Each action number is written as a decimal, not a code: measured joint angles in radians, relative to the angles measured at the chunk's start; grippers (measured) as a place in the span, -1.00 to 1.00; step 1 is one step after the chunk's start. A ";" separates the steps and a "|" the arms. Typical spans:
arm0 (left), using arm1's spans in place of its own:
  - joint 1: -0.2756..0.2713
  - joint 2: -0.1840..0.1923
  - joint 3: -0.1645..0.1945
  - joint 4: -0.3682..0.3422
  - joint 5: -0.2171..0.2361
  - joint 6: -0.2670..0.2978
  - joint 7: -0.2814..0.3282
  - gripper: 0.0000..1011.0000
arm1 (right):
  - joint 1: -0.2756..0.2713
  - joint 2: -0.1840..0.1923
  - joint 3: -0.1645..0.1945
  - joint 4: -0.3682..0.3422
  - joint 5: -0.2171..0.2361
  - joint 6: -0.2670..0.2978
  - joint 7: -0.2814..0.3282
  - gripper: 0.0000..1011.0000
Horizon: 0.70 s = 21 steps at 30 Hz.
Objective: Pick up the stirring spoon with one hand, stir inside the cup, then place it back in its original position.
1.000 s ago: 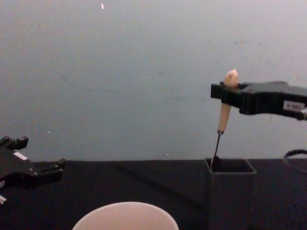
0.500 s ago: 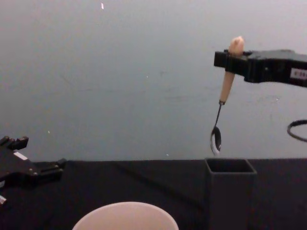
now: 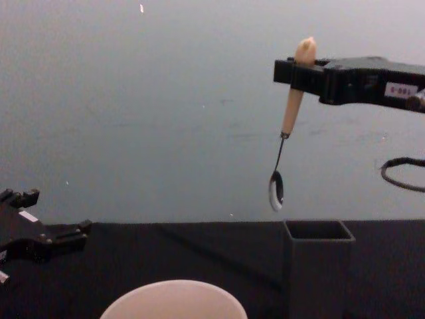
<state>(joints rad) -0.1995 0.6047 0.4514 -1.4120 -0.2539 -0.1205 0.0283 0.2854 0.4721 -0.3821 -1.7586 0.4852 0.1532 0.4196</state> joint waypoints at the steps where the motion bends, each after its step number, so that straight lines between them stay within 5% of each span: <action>1: 0.000 0.000 0.000 0.000 0.000 0.000 0.000 0.98 | 0.001 0.001 -0.003 0.001 0.002 0.003 0.003 -0.66; 9: 0.000 0.000 0.000 0.000 0.000 0.000 0.000 0.98 | 0.013 0.012 -0.045 0.015 0.019 0.017 0.027 -0.66; 16: 0.000 0.000 0.000 0.000 0.000 0.000 0.000 0.98 | 0.017 -0.031 -0.111 0.074 -0.019 -0.020 0.022 -0.66; 21: 0.000 0.000 0.000 0.000 0.000 0.000 0.000 0.98 | 0.012 -0.039 -0.119 0.085 -0.025 -0.029 0.023 -0.66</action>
<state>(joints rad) -0.1996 0.6046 0.4514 -1.4120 -0.2539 -0.1205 0.0283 0.2974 0.4329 -0.5014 -1.6734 0.4603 0.1245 0.4428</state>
